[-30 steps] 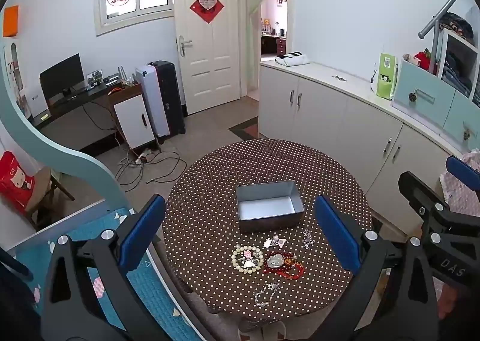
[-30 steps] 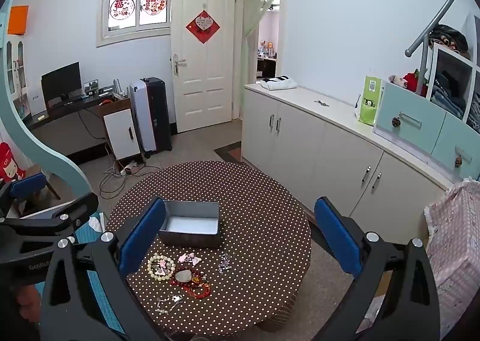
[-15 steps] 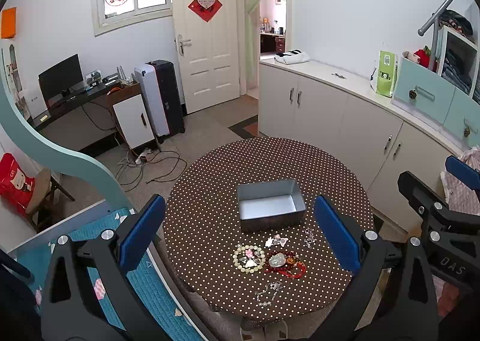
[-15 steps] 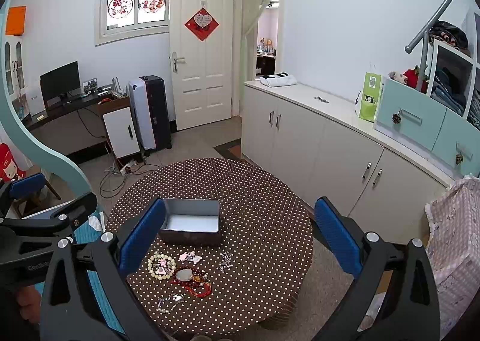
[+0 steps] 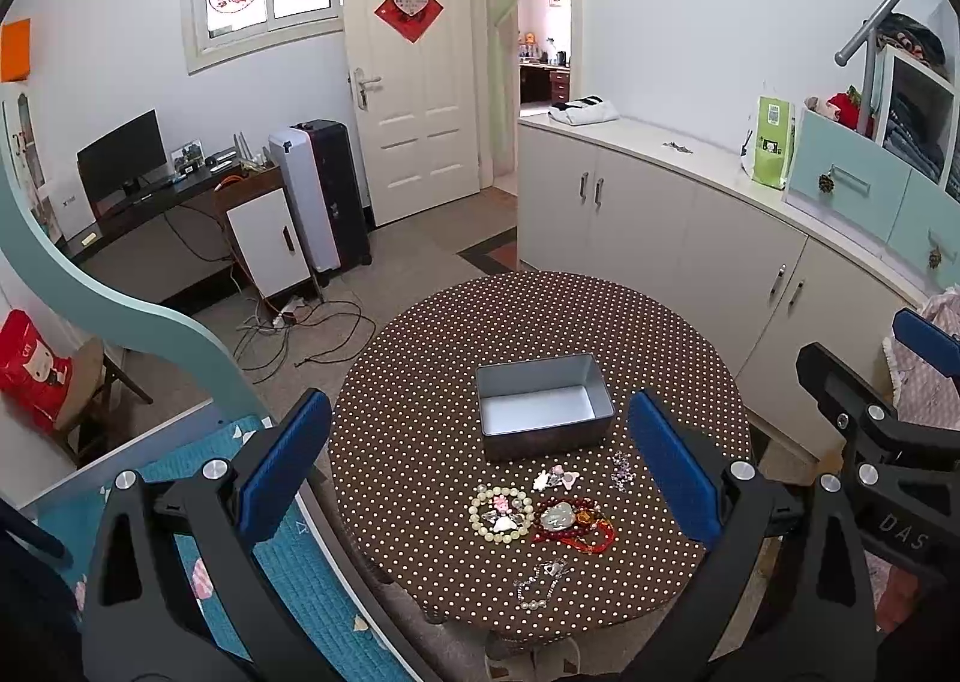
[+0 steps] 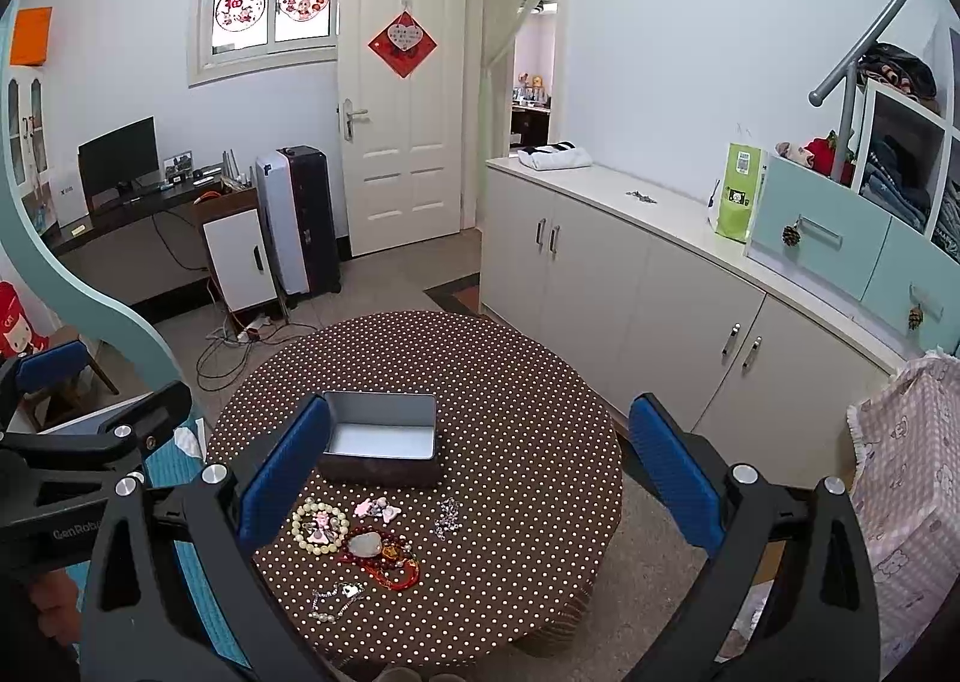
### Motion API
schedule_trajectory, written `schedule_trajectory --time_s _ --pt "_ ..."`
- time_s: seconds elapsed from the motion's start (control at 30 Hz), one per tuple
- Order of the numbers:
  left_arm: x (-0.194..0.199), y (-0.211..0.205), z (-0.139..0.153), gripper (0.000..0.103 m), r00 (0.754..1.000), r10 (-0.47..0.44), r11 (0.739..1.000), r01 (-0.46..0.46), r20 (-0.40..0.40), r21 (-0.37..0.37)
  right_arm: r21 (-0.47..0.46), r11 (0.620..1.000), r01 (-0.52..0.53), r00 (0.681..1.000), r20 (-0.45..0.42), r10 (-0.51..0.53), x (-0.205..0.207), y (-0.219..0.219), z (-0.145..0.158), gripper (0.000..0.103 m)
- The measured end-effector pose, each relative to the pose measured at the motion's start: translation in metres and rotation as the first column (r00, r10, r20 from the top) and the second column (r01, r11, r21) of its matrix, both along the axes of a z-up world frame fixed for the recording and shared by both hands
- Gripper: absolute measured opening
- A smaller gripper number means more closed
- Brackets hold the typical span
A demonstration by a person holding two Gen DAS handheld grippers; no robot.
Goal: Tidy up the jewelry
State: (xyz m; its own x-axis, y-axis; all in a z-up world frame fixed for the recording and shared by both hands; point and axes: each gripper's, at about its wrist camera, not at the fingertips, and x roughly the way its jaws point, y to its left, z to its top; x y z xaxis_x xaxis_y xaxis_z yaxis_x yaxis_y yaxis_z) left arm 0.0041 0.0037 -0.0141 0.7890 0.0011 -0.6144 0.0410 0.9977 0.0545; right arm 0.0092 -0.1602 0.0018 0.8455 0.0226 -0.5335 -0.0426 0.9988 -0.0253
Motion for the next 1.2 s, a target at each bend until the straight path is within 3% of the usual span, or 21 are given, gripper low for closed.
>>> schedule_trajectory --time_s 1.2 --pt "0.0034 0.0008 0.0015 0.098 1.000 0.003 1.000 -0.003 0.002 0.003 -0.008 1.000 -0.006 1.000 0.007 0.006 -0.0014 0.0011 0.0030 0.096"
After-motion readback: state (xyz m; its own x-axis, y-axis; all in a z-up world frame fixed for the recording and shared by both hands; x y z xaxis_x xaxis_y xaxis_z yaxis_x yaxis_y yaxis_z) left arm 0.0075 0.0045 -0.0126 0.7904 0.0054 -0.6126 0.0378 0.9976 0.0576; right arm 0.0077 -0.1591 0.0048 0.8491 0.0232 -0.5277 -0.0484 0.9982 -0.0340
